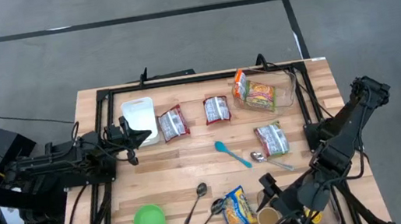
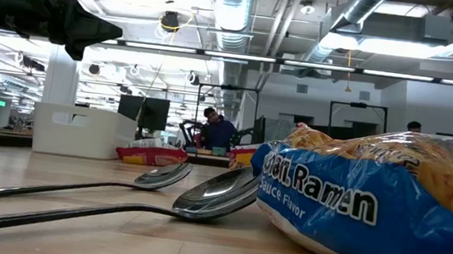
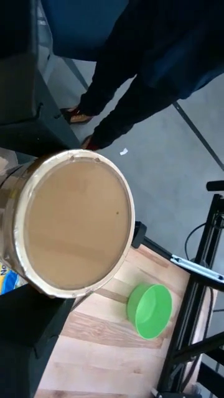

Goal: Pick & Place Food Item
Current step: Put the golden spice bottle into the bottom transparent bin

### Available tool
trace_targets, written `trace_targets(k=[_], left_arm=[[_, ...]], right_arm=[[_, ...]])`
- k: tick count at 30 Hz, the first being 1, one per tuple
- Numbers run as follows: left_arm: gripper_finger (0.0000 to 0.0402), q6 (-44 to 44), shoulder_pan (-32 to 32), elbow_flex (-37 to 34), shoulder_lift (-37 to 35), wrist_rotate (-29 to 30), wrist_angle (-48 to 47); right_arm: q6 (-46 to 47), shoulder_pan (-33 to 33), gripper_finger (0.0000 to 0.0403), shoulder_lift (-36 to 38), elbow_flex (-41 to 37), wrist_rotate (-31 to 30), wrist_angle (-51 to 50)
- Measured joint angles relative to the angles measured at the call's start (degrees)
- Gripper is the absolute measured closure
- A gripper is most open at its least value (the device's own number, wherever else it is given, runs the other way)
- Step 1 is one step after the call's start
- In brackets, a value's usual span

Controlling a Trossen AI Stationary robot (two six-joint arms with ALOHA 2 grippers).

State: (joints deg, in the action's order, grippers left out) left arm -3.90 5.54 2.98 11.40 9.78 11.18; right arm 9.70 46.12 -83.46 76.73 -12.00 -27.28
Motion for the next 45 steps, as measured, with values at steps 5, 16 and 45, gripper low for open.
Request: trace_targets(k=[5, 16, 45], left_arm=[[0.0399, 0.00, -0.02, 0.00, 0.00, 0.00, 0.01], [0.0399, 0.00, -0.01, 0.00, 0.00, 0.00, 0.01], [0.0399, 0.01, -0.01, 0.02, 0.00, 0.00, 0.02]], right_arm=[[-0.04, 0.01, 0.0126, -0.02, 0.00, 0.26, -0.53], [-1.03, -0.68, 0.0126, 1.77, 0.00, 5.35, -2.12], [-15.81, -8.08, 0.0126, 8.63, -0.02, 29.17, -7.09]])
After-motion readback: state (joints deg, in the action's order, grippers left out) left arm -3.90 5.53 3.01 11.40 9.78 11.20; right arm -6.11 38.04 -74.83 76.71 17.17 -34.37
